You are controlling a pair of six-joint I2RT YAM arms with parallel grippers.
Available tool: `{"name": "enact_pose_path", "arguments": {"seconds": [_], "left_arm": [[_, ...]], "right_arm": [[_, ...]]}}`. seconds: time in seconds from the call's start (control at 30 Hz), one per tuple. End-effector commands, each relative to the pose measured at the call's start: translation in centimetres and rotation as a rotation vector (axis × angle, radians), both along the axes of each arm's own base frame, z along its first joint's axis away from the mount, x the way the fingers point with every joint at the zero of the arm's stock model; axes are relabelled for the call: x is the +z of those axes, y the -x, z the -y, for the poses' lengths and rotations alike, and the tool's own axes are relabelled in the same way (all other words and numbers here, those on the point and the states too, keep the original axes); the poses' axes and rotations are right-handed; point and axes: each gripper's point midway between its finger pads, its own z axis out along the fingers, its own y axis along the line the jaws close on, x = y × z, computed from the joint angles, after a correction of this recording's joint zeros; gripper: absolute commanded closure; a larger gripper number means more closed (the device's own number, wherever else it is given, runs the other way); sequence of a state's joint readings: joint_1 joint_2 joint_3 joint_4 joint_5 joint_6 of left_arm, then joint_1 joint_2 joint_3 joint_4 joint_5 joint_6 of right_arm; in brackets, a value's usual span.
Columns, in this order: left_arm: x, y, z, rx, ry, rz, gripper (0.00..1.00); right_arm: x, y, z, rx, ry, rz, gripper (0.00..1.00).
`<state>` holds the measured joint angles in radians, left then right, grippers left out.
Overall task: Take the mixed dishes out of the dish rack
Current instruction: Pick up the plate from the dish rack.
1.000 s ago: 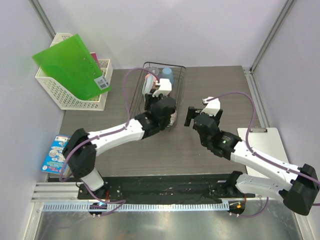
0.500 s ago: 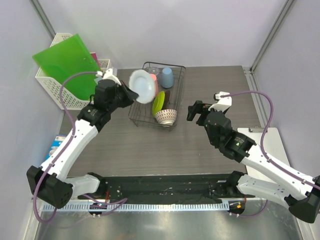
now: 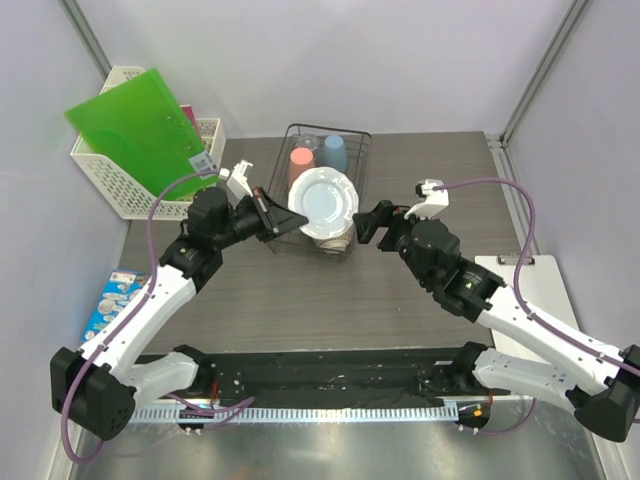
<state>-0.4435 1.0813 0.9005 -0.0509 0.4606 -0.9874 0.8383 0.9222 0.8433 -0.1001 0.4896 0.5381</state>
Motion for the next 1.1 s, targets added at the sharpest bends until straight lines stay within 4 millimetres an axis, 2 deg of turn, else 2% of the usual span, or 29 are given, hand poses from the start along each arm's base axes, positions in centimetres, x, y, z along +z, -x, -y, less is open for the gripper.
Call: {"name": "enact_pose_path", "arguments": {"seconds": [0.0,0.17,0.27,0.37,0.4,0.43,0.47,0.5,0.57,0.63,0.73,0.9,1.0,1.03,1.07], "left_arm": [[7.1,2.0,0.9,-0.109,0.201,0.187,1.0],[7.1,2.8,1.0,-0.131,0.223,0.186,1.0],[7.1,3.1,1.0,-0.15,0.233,0.186,1.0],[6.8,3.2,1.1,-0.157,0.234,0.18,1.0],[6.7,3.3,1.1,-0.16,0.234,0.18,1.0],[6.6,3.3,1.1,-0.162,0.234,0.177,1.0],[6.5,3.4,1.1,-0.164,0.234,0.174,1.0],[6.6,3.4,1.1,-0.166,0.237,0.178,1.0],[6.4,3.4,1.2,-0.169,0.237,0.176,1.0],[6.2,3.4,1.2,-0.171,0.242,0.173,1.0],[6.2,3.3,1.4,-0.178,0.252,0.171,1.0],[5.7,2.9,1.7,-0.19,0.244,0.159,1.0],[5.2,2.5,1.7,-0.178,0.206,0.146,0.63],[5.0,2.2,1.5,-0.165,0.18,0.156,0.29],[3.8,2.0,1.2,-0.14,0.134,0.107,0.18]], "right_arm": [[2.1,-0.2,-2.2,0.07,-0.093,0.03,0.1],[2.9,-0.4,-3.5,0.121,-0.132,0.055,0.11],[2.7,-0.8,-4.1,0.133,-0.141,0.057,0.14],[2.4,-1.0,-4.1,0.145,-0.175,0.063,0.28],[3.1,-1.0,-4.3,0.157,-0.216,0.083,0.4],[3.5,-0.9,-4.2,0.178,-0.239,0.093,0.45],[3.0,-0.7,-4.3,0.191,-0.249,0.091,0.51],[3.7,-0.7,-4.3,0.198,-0.291,0.108,0.61],[4.0,-0.4,-4.1,0.219,-0.337,0.134,0.74],[4.4,0.0,-3.9,0.235,-0.38,0.145,0.78],[4.2,0.1,-3.9,0.258,-0.407,0.142,0.97],[3.8,0.5,-4.5,0.315,-0.407,0.132,0.99],[3.9,0.5,-4.6,0.319,-0.402,0.129,0.99],[3.8,0.5,-4.5,0.317,-0.394,0.127,0.99],[3.6,0.4,-4.4,0.306,-0.376,0.116,0.99]]}}
